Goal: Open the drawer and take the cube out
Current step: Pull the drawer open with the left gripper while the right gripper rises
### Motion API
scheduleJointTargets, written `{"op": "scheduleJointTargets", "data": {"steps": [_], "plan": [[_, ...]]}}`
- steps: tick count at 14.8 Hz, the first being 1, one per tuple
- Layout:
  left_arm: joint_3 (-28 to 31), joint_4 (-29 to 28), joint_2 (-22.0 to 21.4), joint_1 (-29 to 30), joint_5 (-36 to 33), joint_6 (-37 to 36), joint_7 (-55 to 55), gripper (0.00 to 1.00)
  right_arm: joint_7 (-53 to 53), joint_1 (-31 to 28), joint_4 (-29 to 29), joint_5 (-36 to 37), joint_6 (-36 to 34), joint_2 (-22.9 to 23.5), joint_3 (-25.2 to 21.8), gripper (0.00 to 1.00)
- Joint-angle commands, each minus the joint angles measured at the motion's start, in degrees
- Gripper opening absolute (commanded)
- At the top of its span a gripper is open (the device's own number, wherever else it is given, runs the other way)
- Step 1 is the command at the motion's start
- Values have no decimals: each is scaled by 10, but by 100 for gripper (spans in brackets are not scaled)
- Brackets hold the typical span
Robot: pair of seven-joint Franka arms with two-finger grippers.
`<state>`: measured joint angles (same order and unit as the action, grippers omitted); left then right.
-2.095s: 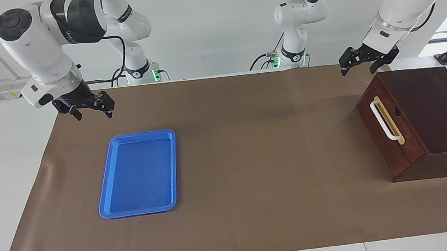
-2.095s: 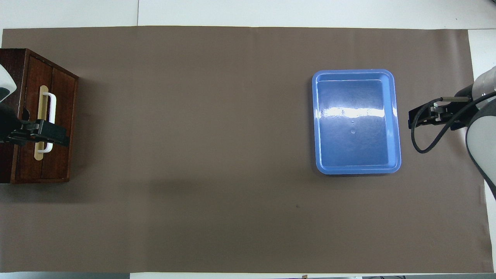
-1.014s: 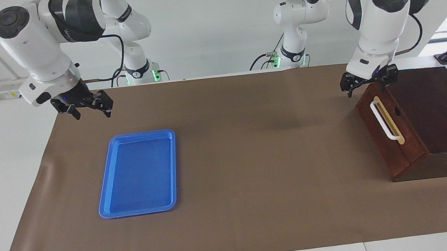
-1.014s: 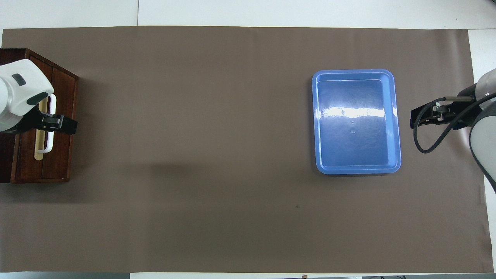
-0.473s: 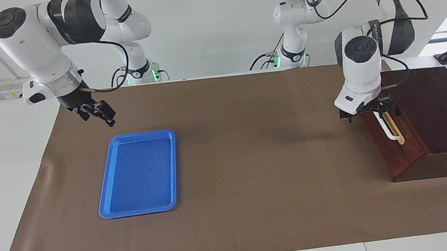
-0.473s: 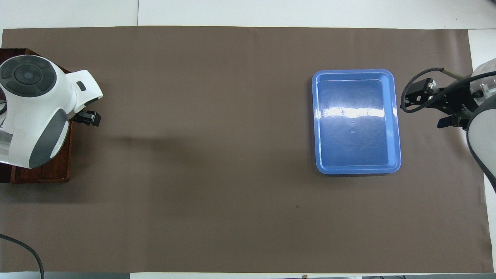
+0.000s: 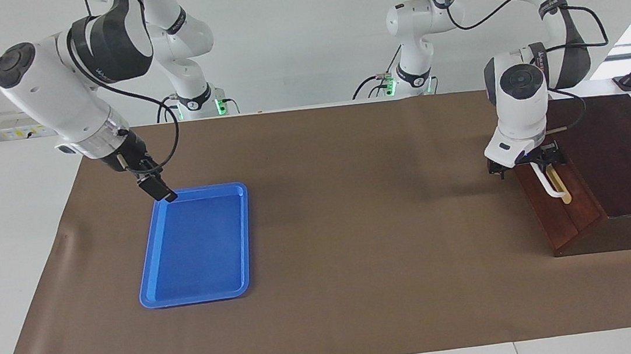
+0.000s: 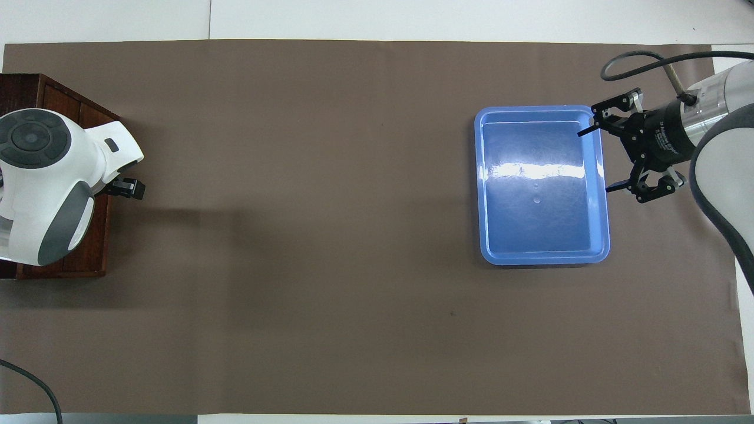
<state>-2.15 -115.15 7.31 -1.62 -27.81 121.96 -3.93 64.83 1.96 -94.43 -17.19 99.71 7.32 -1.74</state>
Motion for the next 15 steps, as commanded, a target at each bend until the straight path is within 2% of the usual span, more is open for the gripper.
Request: {"op": "scheduleJointTargets", "data": {"steps": [1, 6, 10, 15], "plan": [[-2, -32, -12, 10, -13, 32, -11, 100, 44, -3, 18, -46, -5, 22, 0, 100], [-5, -25, 14, -3, -24, 62, -84, 100, 56, 15, 77, -85, -20, 81, 0, 98], [-7, -9, 26, -40, -5, 66, -158, 100, 86, 36, 84, -115, -8, 103, 0, 97], [-6, -3, 26, -82, 61, 61, -207, 100, 147, 65, 202, -129, -31, 200, 1, 96]]}}
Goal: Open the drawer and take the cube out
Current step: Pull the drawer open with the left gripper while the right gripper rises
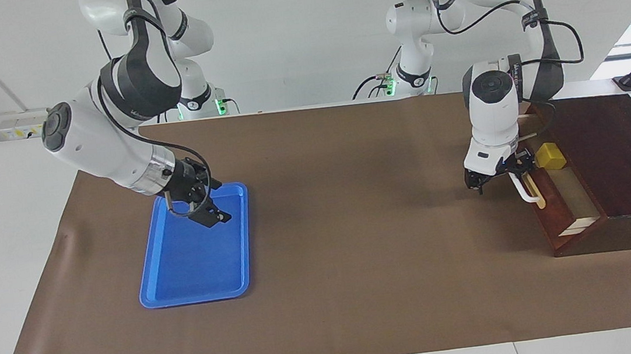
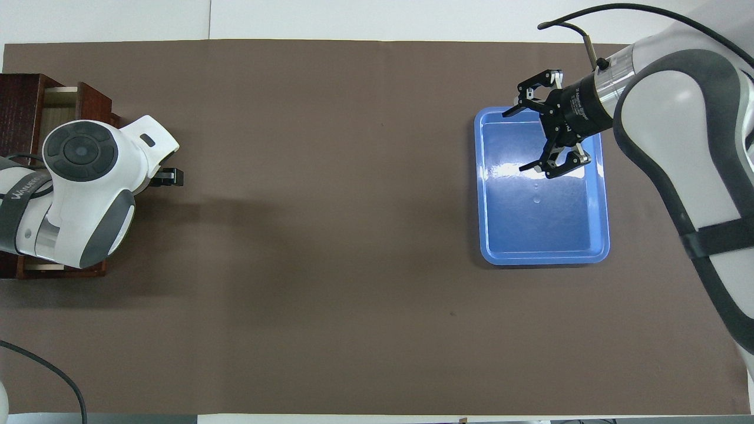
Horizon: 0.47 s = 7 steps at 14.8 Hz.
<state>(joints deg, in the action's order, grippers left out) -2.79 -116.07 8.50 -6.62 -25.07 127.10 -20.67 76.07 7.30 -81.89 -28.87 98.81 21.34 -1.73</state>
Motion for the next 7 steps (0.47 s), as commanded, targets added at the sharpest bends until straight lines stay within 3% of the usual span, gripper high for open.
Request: {"op": "scheduleJointTargets", "data": {"steps": [1, 7], "plan": [[0, 6, 14, -39, 34, 9, -52, 100, 44, 21, 81, -21, -20, 70, 1, 96], [0, 5, 13, -67, 59, 0, -81, 100, 86, 39, 48, -107, 23, 74, 0, 96]]}}
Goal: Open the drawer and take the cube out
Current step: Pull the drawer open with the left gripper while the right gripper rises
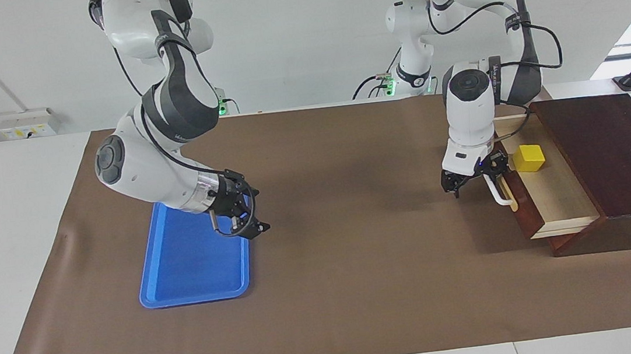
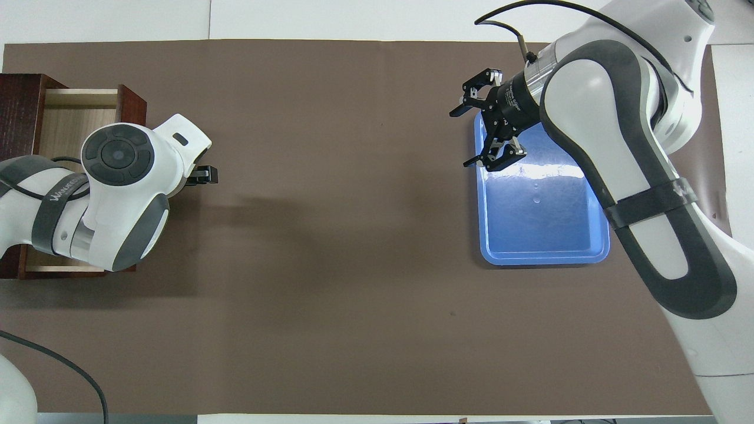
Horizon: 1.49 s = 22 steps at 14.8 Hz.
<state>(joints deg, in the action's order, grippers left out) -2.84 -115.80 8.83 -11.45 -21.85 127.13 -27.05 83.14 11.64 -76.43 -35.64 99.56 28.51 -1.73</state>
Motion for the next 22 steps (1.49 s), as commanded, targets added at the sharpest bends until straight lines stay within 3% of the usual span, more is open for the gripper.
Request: {"op": "scheduleJointTargets", "data": {"steps": [1, 10, 22], "plan": [[0, 2, 10, -23, 28, 1, -18, 100, 15, -3, -7, -40, 19, 1, -1, 96], [-1, 19, 14, -35, 66, -2, -21, 100, -9, 43, -38, -39, 75, 4, 0, 96], [2, 36, 17, -35, 81, -38, -20, 100, -30, 50, -65, -56, 102, 3, 0, 96]]}}
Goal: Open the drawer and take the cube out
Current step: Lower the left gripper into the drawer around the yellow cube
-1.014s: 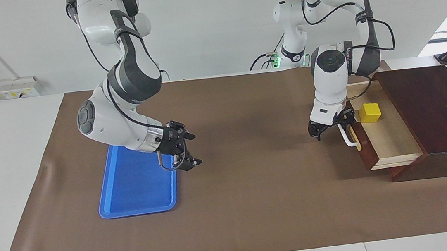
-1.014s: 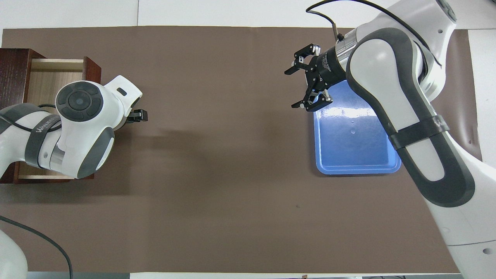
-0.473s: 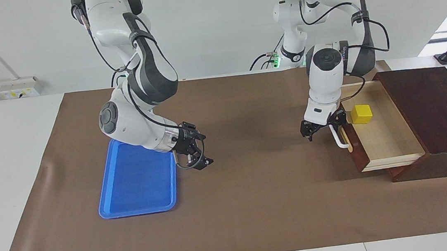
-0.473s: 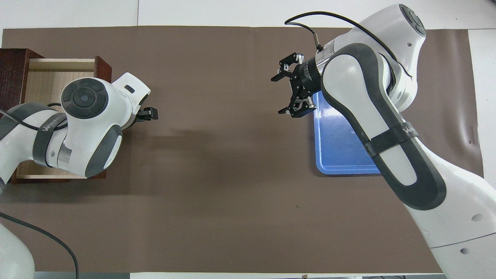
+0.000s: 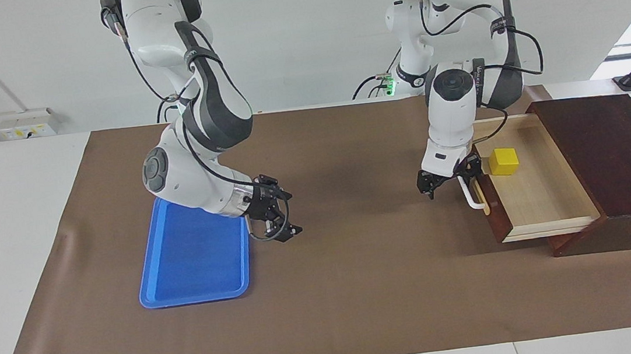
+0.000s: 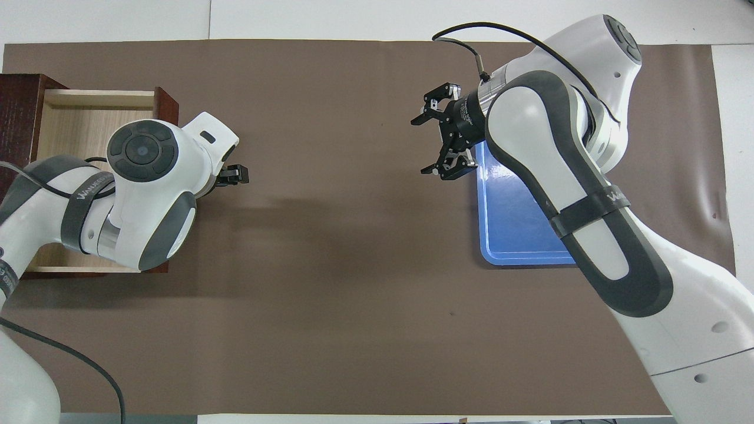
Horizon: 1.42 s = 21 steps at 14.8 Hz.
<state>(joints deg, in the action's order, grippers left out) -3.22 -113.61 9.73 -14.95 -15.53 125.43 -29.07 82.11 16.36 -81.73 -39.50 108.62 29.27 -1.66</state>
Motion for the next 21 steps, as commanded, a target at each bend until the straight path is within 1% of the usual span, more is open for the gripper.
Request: {"op": "scheduleJointTargets", "data": {"steps": [1, 5, 8, 9, 11, 12, 14, 16, 17, 19, 20, 21], "plan": [[6, 18, 8, 1, 18, -24, 2, 100, -20, 3, -11, -17, 12, -4, -1, 96], [7, 45, 9, 8, 18, -57, 2, 100, -20, 3, -10, -18, 12, -4, -1, 96], [5, 77, 9, 8, 19, -98, 2, 100, -20, 1, -8, -24, 10, -5, -1, 96], [4, 95, 9, 8, 20, -123, 2, 100, -20, -4, -7, -24, 5, -5, -1, 96], [7, 150, 10, 12, 50, -192, -2, 100, -23, -7, -6, -24, 4, -5, -1, 96], [9, 176, 7, 20, 68, -227, -4, 100, -23, -5, -5, -24, 5, -6, 0, 96], [9, 215, -1, 63, 85, -278, -18, 100, -23, -4, -4, -29, 4, -7, -1, 96], [9, 212, -23, 94, 90, -286, -45, 100, -23, -6, -3, -30, 4, -7, 0, 96], [9, 211, -27, 108, 90, -288, -81, 100, -23, -6, -3, -30, 4, -7, -1, 96], [9, 201, -31, 133, 90, -280, -202, 100, -23, -4, -3, -32, 5, -7, -1, 96], [9, 185, -38, 146, 89, -263, -274, 100, -23, -4, -3, -33, 5, -7, -1, 96], [9, 169, -45, 159, 90, -239, -321, 100, -23, -4, -3, -33, 5, -7, -1, 96]]}}
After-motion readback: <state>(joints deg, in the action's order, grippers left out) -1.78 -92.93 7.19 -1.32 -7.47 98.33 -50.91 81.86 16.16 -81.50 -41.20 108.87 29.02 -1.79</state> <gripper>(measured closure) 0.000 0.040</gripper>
